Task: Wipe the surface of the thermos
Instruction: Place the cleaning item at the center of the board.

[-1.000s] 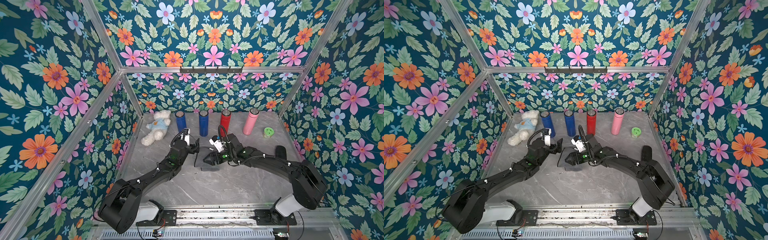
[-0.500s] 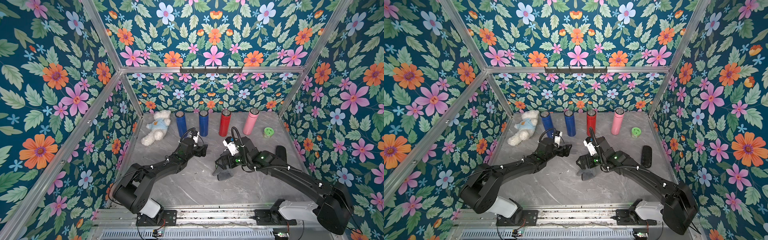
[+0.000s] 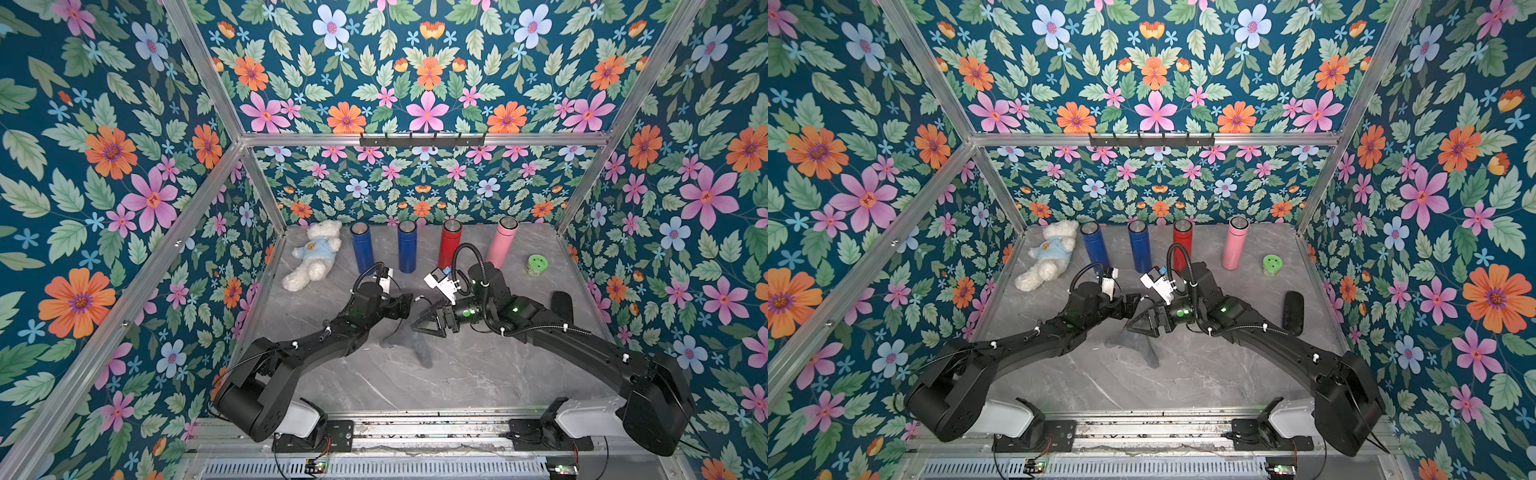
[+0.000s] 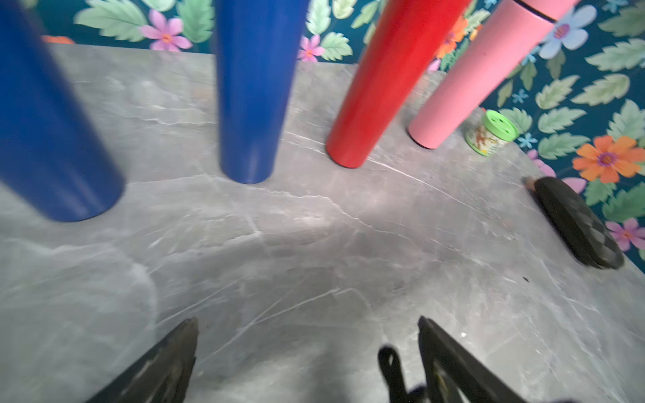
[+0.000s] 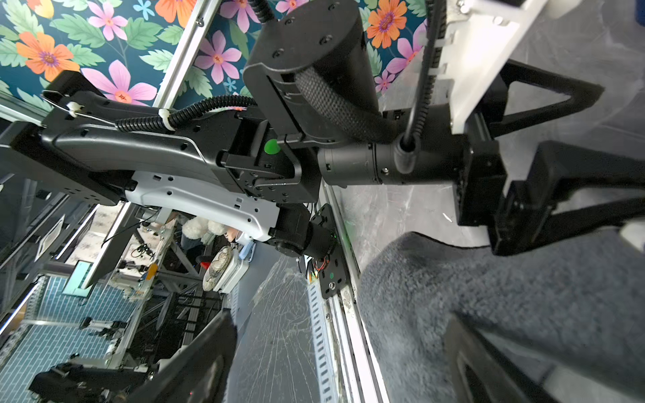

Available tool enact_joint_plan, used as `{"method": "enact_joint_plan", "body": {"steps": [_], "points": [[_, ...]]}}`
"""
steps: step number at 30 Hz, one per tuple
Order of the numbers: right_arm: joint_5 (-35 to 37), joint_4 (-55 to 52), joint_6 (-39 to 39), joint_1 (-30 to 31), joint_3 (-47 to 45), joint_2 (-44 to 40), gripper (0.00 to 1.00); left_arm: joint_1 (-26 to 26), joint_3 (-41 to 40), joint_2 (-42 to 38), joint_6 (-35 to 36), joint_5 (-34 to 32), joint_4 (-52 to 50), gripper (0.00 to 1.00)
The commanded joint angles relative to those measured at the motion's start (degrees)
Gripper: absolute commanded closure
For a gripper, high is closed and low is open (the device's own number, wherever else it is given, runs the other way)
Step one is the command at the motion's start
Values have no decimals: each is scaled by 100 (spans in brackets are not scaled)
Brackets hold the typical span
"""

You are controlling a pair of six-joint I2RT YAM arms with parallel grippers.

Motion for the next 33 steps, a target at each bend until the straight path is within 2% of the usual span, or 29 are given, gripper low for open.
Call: {"method": "enact_joint_plan", "body": {"steps": [1,5,8,14,22,25,28,33], "points": [[755,-610,-318,2,228,134,9,136,-143,-248,-98,-27,36,1],[2491,-1803,-551,-37,278,115,10,239,-177,-420,-75,157,-82,1],[2865,-2192,-559,-102,94,17,10,241,-16,-259,-40,477,-180,1],[2702,-1849,-328,-204,-406,-333,10,215,285,336,-202,1556,-209,1],[2649,-1717,-364,-313,-465,-356,10,-267,568,1162,-478,2088,-191,1],[2660,-1657,-336,-343,-600,-473,11,-394,763,1472,-544,2286,-269,6],[2697,-1677,-313,-374,-725,-620,11,-490,916,1718,-571,2389,-438,15],[2708,-1674,-298,-414,-847,-805,11,-602,1123,2084,-598,2183,-722,25]]}}
